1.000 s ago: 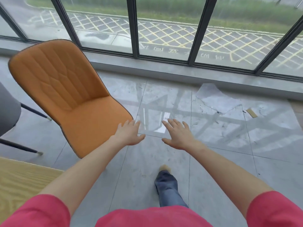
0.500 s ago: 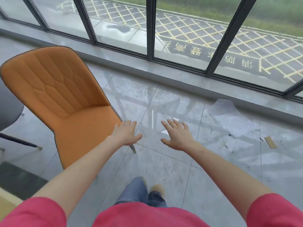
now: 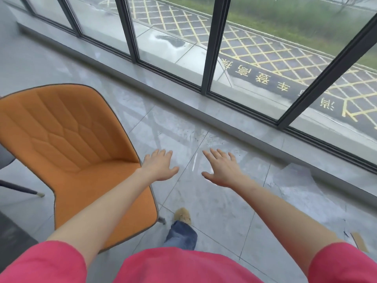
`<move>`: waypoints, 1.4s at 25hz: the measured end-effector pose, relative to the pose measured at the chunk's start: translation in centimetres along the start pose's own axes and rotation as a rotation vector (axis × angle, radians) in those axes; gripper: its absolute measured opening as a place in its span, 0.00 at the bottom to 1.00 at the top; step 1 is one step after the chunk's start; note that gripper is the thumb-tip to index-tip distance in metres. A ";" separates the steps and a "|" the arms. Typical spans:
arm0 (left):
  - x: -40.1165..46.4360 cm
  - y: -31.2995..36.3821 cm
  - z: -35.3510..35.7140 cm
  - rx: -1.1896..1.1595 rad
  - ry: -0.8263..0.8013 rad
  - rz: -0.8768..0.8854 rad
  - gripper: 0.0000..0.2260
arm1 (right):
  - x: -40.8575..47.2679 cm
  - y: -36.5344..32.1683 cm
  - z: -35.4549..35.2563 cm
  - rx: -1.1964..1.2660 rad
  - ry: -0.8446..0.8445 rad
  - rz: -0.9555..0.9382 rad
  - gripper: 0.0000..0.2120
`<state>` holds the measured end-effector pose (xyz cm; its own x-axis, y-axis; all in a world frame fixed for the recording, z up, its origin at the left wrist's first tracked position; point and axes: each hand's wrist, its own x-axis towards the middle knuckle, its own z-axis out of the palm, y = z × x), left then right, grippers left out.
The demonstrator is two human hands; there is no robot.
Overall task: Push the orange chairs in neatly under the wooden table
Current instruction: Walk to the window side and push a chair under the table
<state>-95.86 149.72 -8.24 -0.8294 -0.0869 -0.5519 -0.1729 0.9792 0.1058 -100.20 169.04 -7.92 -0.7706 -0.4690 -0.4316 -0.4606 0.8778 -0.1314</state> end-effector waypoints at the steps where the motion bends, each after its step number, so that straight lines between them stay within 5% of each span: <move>1: 1.5 -0.6 -1.3 -0.003 0.006 -0.008 0.31 | 1.9 0.2 -1.3 -0.001 0.008 -0.006 0.33; 18: 18.5 -11.0 -14.3 -0.188 0.096 -0.363 0.29 | 30.6 -2.9 -14.3 -0.222 -0.096 -0.417 0.33; 26: 23.5 -15.9 -20.1 -0.388 0.211 -0.633 0.27 | 44.6 -8.5 -21.6 -0.317 -0.094 -0.720 0.34; 35: 24.9 -23.8 -22.4 -0.475 0.367 -0.840 0.24 | 52.2 -18.8 -22.2 -0.379 -0.209 -0.959 0.33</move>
<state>-124.32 120.20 -6.03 -0.4417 -0.8378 -0.3209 -0.8972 0.4106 0.1629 -141.58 125.92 -8.24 0.0640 -0.8935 -0.4445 -0.9730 0.0431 -0.2268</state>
